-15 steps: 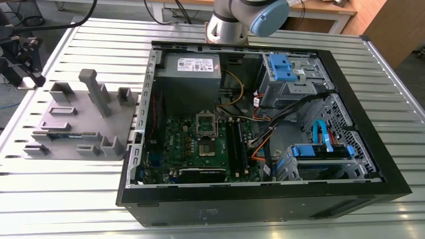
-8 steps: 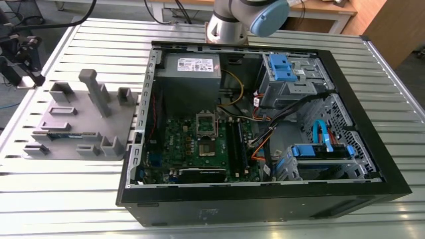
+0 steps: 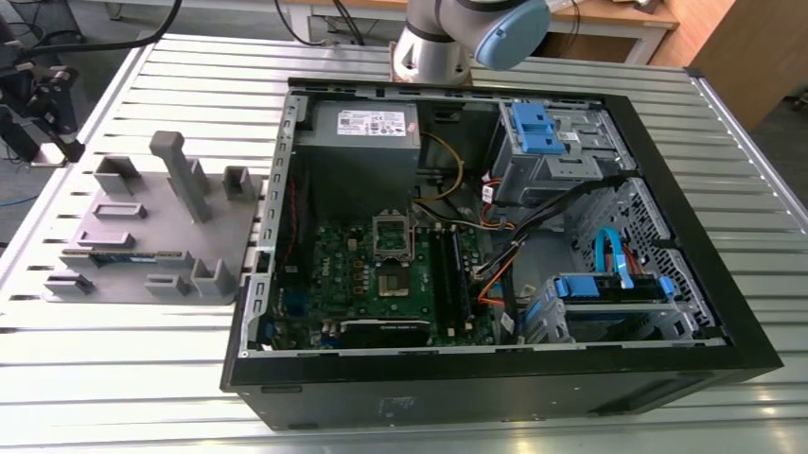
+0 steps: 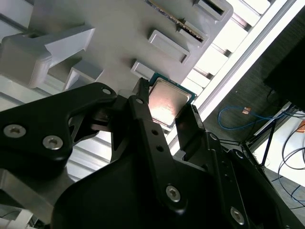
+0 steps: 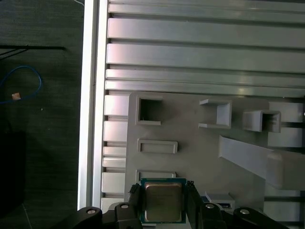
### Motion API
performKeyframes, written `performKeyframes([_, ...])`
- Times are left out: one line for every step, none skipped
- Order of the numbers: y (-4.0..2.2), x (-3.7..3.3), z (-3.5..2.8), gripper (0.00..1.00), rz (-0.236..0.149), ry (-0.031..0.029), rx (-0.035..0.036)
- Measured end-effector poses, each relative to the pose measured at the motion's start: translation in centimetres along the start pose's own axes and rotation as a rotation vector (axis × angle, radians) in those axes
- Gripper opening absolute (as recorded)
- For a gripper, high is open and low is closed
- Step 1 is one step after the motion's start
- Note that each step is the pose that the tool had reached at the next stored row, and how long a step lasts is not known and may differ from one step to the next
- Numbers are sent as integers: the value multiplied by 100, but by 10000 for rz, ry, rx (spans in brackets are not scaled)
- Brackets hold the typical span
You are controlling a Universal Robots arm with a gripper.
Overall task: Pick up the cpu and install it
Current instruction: 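Pick up the cpu and move it towards the insertion slot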
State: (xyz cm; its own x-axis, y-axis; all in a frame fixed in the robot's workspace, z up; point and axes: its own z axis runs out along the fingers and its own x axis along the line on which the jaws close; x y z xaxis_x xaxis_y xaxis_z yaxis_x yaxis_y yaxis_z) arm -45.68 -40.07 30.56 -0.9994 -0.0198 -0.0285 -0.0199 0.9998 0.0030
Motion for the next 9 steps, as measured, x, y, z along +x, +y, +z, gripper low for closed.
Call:
performKeyframes([0,0,-1,47,0,0,1])
performKeyframes([0,0,-4,47,0,2,1])
performKeyframes([0,0,-8,47,0,3,2])
performKeyframes([0,0,-11,47,0,2,1])
performKeyframes([0,0,-15,47,0,0,0])
performKeyframes([0,0,-19,47,0,-1,0])
performKeyframes([0,-1,-20,47,0,-2,-1])
performKeyframes([0,-1,-22,47,0,-1,0])
performKeyframes([0,-1,-24,47,0,-1,0])
